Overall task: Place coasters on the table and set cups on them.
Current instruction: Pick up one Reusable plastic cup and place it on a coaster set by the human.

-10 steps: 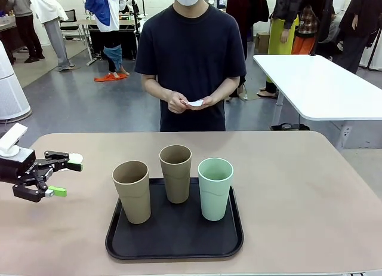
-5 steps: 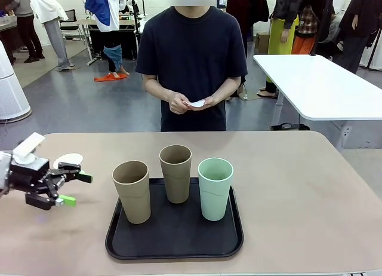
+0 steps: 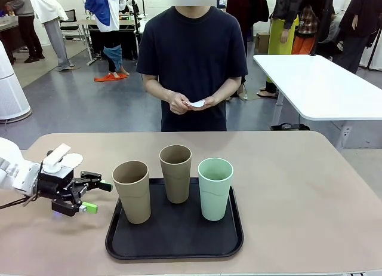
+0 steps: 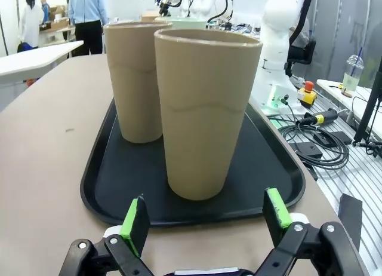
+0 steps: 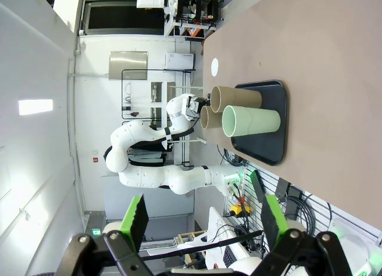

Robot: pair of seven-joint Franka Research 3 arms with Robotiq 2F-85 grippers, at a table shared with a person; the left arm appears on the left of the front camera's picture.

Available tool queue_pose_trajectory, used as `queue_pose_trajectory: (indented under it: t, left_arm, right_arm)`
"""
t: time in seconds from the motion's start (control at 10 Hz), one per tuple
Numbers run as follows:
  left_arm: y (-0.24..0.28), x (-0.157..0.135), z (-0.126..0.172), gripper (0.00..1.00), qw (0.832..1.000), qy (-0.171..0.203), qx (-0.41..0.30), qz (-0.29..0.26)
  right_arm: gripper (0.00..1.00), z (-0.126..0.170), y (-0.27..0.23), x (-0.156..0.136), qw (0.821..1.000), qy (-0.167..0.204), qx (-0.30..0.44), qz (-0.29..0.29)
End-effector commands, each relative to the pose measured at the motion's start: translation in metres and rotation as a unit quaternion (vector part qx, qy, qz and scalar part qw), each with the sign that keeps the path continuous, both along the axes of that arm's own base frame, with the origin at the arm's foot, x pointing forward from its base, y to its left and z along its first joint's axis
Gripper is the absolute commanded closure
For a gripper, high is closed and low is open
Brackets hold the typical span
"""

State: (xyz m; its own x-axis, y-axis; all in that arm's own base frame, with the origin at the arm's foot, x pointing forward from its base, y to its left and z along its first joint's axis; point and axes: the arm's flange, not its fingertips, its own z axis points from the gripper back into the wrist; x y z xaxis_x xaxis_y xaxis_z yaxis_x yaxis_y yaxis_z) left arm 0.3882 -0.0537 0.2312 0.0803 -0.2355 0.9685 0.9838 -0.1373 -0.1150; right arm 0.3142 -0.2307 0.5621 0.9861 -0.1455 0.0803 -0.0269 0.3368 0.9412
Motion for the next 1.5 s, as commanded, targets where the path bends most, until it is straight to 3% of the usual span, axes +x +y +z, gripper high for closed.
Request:
queue_pose_trajectory:
  t: [0.0, 0.4, 1.4]
  left_arm:
    - [-0.002, -0.006, 0.006, 0.0, 0.999, -0.032, -0.026, -0.005]
    - [-0.023, -0.017, 0.006, 0.0, 0.998, -0.05, -0.038, -0.032]
    - [-0.057, 0.014, -0.005, 0.0, 0.998, -0.051, -0.04, -0.028]
  right_arm:
    - [0.0, -0.001, 0.0, 0.001, 1.0, -0.007, 0.0, 0.0]
    - [0.0, -0.001, 0.0, 0.001, 1.0, -0.007, 0.0, 0.0]
    - [0.0, -0.001, 0.0, 0.001, 1.0, -0.007, 0.0, 0.0]
